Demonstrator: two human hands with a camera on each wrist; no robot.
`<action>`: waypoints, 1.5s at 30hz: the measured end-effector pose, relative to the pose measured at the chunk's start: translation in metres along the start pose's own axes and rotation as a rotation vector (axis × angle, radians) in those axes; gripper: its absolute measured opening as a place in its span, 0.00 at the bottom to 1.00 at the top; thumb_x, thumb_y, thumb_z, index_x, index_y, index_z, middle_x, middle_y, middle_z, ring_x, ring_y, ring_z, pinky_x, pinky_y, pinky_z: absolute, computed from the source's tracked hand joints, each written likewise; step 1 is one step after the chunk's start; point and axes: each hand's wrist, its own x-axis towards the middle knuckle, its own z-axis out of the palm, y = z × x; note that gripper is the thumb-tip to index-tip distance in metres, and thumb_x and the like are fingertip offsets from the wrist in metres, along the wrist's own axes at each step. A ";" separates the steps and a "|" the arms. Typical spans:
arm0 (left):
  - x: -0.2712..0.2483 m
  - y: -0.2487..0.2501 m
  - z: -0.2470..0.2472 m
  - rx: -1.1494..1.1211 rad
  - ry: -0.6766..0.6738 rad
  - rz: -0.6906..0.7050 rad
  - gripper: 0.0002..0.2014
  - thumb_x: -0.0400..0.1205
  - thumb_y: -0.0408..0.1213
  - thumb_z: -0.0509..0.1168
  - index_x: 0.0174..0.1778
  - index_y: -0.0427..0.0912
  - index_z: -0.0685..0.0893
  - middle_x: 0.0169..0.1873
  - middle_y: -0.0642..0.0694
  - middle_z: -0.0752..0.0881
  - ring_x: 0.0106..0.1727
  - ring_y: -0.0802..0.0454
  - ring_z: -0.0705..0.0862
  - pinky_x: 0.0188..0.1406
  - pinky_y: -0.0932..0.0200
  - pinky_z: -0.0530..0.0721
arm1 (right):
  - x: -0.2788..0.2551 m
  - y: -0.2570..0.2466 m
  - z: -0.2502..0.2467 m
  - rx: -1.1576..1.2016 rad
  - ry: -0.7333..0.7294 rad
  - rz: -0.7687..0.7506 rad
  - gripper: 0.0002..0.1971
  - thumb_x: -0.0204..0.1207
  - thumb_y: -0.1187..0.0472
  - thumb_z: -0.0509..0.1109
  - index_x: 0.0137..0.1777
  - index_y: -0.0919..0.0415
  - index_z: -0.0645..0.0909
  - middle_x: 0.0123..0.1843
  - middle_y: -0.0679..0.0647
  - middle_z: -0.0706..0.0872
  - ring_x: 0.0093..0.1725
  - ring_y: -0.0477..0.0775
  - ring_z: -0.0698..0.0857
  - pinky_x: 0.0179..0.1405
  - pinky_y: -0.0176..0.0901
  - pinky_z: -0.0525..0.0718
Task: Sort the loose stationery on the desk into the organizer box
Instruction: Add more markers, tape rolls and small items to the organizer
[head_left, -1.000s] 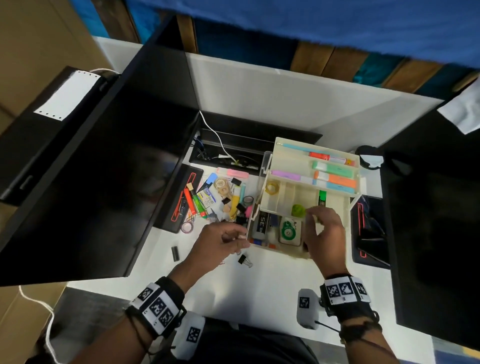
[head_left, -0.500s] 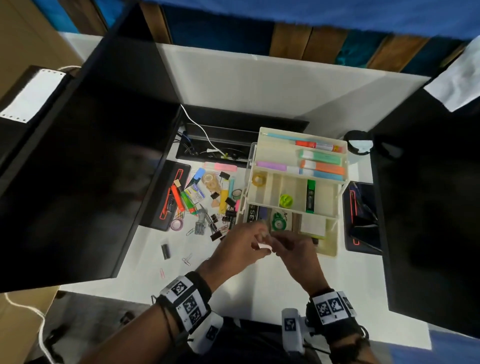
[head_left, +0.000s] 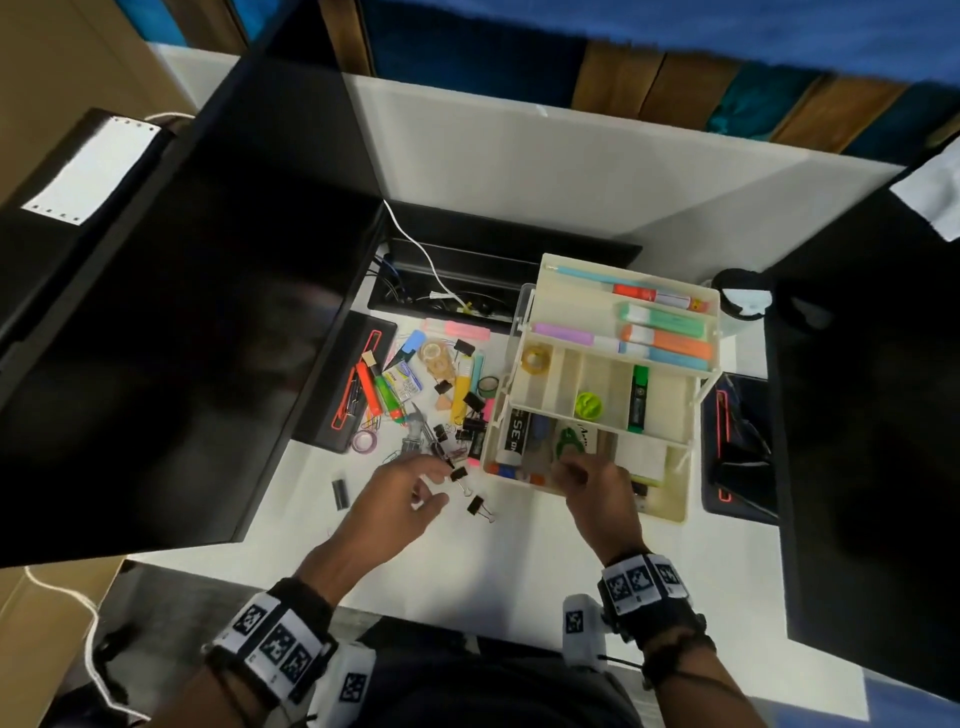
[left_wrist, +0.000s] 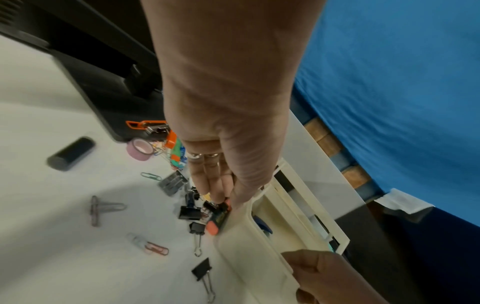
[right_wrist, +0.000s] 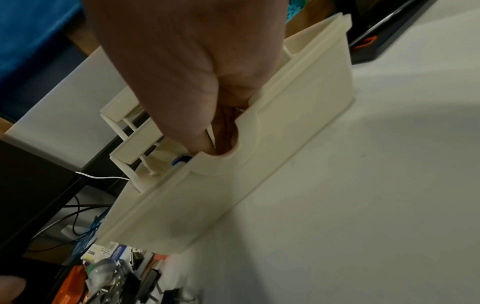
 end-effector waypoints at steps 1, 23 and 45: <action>-0.002 -0.005 -0.002 -0.003 0.001 -0.010 0.16 0.81 0.35 0.77 0.57 0.60 0.84 0.50 0.59 0.87 0.40 0.57 0.89 0.46 0.57 0.91 | -0.001 0.001 -0.001 0.002 -0.015 0.012 0.05 0.78 0.65 0.76 0.42 0.55 0.91 0.36 0.47 0.91 0.36 0.48 0.87 0.39 0.44 0.86; 0.005 -0.024 -0.002 0.055 -0.127 -0.040 0.12 0.82 0.40 0.76 0.57 0.61 0.84 0.53 0.61 0.87 0.45 0.58 0.87 0.48 0.63 0.88 | 0.020 -0.015 -0.012 -0.368 -0.204 0.200 0.09 0.80 0.56 0.73 0.50 0.57 0.93 0.53 0.59 0.92 0.57 0.64 0.89 0.46 0.47 0.84; -0.024 -0.068 -0.033 0.466 0.010 -0.476 0.28 0.80 0.40 0.76 0.76 0.50 0.77 0.69 0.44 0.67 0.66 0.38 0.78 0.64 0.50 0.85 | 0.000 -0.028 -0.008 -0.450 -0.020 0.172 0.04 0.76 0.59 0.75 0.45 0.52 0.93 0.42 0.62 0.93 0.44 0.70 0.91 0.45 0.54 0.89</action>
